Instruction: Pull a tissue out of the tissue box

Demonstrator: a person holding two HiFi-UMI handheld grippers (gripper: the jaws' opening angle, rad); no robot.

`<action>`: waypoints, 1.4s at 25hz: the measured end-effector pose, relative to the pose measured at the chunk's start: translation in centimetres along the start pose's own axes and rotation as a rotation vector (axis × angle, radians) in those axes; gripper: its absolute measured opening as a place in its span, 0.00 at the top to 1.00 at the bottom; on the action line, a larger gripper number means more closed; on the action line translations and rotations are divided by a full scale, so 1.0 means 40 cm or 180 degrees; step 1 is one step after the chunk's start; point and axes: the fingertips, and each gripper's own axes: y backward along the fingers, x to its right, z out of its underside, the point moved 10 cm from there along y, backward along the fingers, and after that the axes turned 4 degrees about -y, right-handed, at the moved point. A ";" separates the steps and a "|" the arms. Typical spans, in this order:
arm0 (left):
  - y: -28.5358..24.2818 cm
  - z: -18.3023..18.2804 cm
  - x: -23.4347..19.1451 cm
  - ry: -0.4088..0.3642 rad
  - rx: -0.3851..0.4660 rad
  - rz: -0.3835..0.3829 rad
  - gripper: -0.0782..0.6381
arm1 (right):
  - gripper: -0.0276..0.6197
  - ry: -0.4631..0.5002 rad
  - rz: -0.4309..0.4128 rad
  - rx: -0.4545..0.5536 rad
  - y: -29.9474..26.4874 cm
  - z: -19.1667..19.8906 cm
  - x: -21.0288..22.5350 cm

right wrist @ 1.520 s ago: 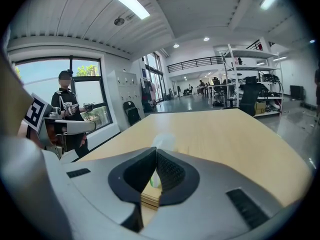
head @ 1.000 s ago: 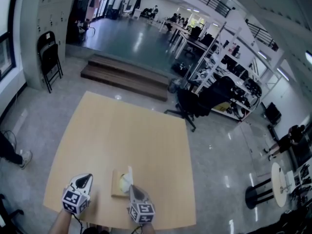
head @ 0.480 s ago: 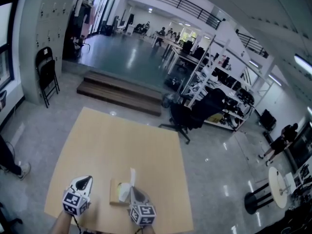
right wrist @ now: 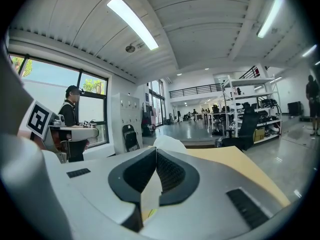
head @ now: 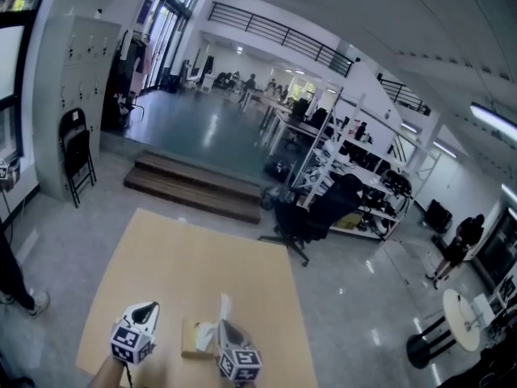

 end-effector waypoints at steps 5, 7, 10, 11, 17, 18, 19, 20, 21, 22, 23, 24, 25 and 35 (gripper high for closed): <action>0.005 -0.013 0.007 -0.0022 0.0080 -0.0021 0.88 | 0.94 0.0034 0.0006 0.0076 0.023 -0.010 0.002; 0.003 -0.025 0.002 -0.0051 0.0114 -0.0027 0.88 | 0.94 0.0042 0.0006 0.0111 0.021 -0.019 -0.002; 0.001 -0.032 -0.003 -0.0064 0.0155 -0.0020 0.88 | 0.94 0.0056 -0.0001 0.0134 0.017 -0.022 -0.007; 0.001 -0.032 -0.003 -0.0065 0.0159 -0.0018 0.88 | 0.94 0.0062 -0.0006 0.0135 0.015 -0.021 -0.009; 0.017 -0.031 -0.010 -0.0069 0.0150 -0.0019 0.88 | 0.94 0.0066 -0.0033 0.0141 0.017 -0.019 -0.031; 0.020 -0.031 -0.011 -0.0069 0.0148 -0.0021 0.88 | 0.94 0.0066 -0.0035 0.0139 0.018 -0.019 -0.034; 0.021 -0.031 -0.010 -0.0070 0.0145 -0.0021 0.88 | 0.94 0.0069 -0.0033 0.0136 0.019 -0.020 -0.034; 0.020 -0.031 -0.008 -0.0070 0.0142 -0.0021 0.88 | 0.94 0.0075 -0.0029 0.0130 0.020 -0.021 -0.033; 0.019 -0.031 -0.006 -0.0071 0.0137 -0.0021 0.88 | 0.94 0.0081 -0.0024 0.0122 0.021 -0.021 -0.031; 0.018 -0.030 -0.005 -0.0073 0.0133 -0.0021 0.88 | 0.94 0.0084 -0.0023 0.0115 0.020 -0.022 -0.030; 0.018 -0.030 -0.003 -0.0073 0.0128 -0.0022 0.88 | 0.94 0.0084 -0.0027 0.0116 0.020 -0.023 -0.028; 0.017 -0.031 -0.002 -0.0070 0.0126 -0.0022 0.88 | 0.94 0.0080 -0.0031 0.0121 0.020 -0.024 -0.027; 0.017 -0.033 0.001 -0.0066 0.0125 -0.0020 0.88 | 0.94 0.0078 -0.0034 0.0127 0.021 -0.025 -0.026; 0.008 -0.042 -0.001 -0.0068 0.0132 -0.0010 0.88 | 0.94 0.0095 -0.0049 0.0149 0.014 -0.039 -0.024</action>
